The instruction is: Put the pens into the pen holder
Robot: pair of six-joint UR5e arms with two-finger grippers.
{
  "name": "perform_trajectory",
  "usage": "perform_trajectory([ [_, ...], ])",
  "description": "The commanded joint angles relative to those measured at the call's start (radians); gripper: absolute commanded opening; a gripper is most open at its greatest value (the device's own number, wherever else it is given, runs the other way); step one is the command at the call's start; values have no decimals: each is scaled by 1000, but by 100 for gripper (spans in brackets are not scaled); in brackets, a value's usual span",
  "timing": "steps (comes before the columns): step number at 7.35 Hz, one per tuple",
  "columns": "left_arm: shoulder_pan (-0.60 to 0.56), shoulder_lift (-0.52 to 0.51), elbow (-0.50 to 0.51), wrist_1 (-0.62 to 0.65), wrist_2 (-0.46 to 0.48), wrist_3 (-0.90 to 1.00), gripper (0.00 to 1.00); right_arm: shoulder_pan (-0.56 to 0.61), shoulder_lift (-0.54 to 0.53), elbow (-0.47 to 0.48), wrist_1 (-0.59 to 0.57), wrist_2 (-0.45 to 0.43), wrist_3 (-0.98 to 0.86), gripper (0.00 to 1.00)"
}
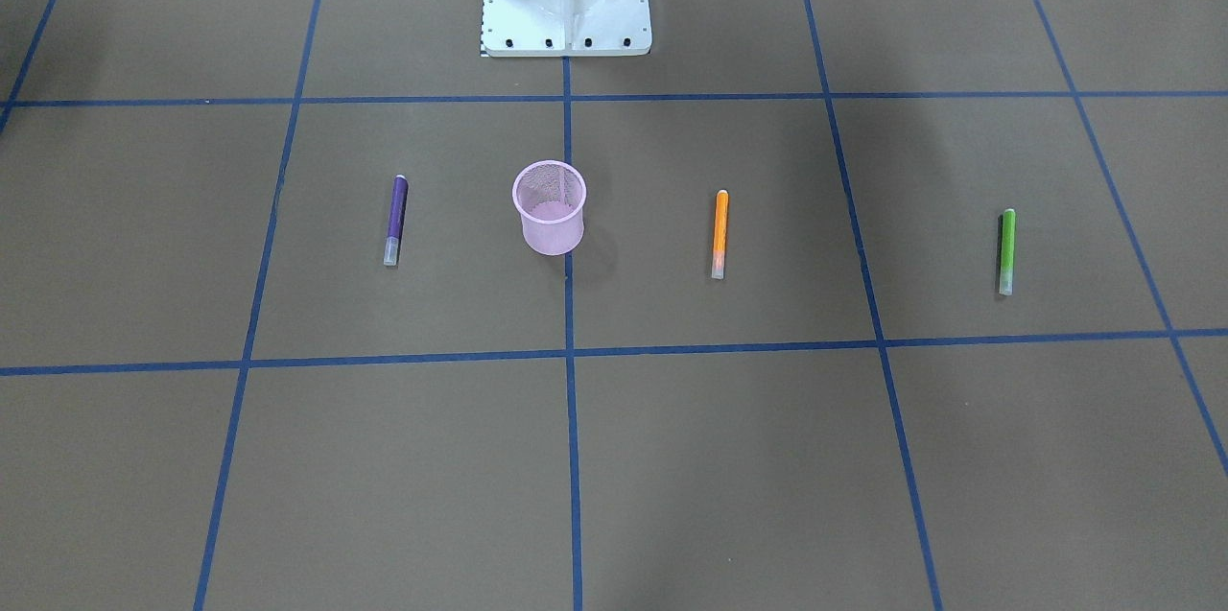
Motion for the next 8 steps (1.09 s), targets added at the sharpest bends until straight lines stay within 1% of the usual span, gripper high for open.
perform_trajectory([
  [1,-1,1,-2,-1,0,2,100,-53,17,-11,4,-50,40,77],
  [2,-1,1,-2,-6,0,2,100,-67,18,-16,4,-50,40,72],
  [4,1,2,5,-37,0,0,100,-87,20,-31,16,-53,45,68],
  [8,1,5,8,-38,0,2,100,-107,40,-115,82,-72,45,57],
])
